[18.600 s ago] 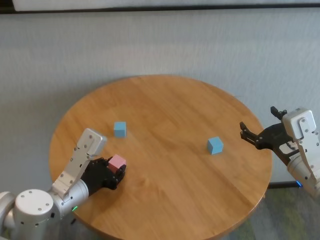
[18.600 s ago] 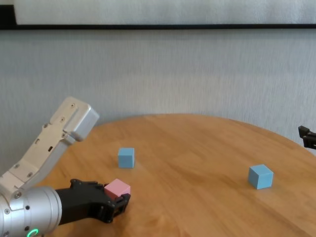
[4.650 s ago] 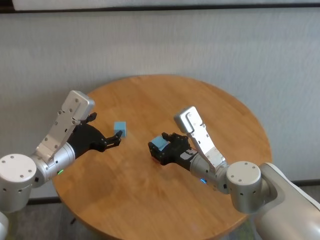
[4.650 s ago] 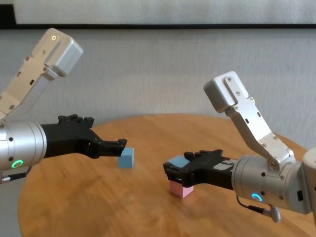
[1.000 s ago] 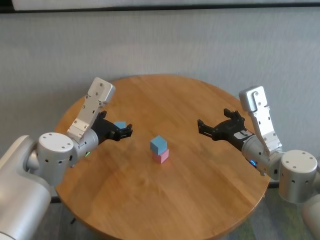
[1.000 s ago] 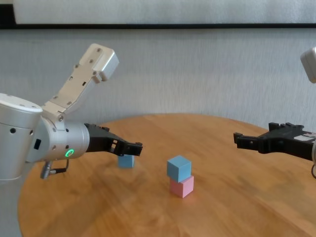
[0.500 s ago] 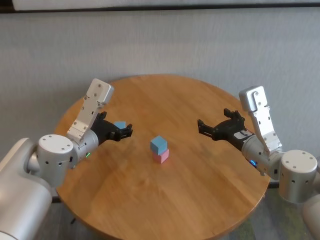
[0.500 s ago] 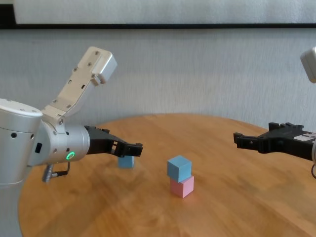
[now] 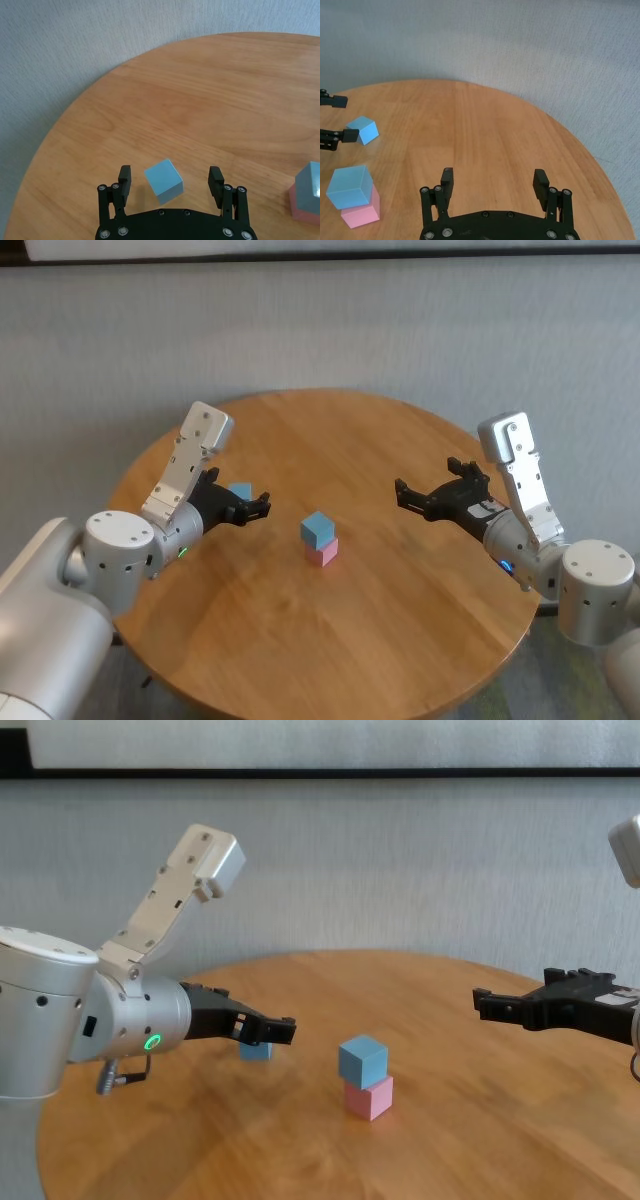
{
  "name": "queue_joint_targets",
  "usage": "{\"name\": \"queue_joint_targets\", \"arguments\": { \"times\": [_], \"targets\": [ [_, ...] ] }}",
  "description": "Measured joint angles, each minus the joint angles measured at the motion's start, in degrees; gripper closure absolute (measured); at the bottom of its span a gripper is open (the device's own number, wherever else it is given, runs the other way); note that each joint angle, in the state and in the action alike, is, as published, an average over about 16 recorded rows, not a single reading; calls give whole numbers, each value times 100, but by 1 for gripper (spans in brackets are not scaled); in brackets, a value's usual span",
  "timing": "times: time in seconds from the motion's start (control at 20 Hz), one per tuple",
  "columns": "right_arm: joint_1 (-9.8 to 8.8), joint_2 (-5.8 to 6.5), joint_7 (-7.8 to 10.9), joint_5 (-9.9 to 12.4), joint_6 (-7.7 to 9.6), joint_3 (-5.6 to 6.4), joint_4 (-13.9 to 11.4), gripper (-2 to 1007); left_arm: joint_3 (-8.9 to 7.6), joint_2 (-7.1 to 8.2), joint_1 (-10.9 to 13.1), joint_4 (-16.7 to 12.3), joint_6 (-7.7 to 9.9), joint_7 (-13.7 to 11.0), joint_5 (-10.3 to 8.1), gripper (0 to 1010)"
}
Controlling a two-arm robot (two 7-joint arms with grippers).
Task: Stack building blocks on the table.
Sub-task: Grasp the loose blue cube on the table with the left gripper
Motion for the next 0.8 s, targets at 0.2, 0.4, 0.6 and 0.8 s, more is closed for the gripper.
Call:
{"name": "queue_joint_targets", "arguments": {
  "times": [0.2, 0.4, 0.6, 0.8],
  "targets": [
    [0, 0, 0, 0, 0, 0, 0, 0, 21, -42, -65, 156, -42, 0, 15, 10],
    [0, 0, 0, 0, 0, 0, 0, 0, 36, -78, -127, 305, -79, 4, 31, 10],
    [0, 0, 0, 0, 0, 0, 0, 0, 42, -102, -178, 432, -119, 9, 46, 10],
    [0, 0, 0, 0, 0, 0, 0, 0, 38, -118, -219, 534, -157, 15, 57, 10]
  ]
}}
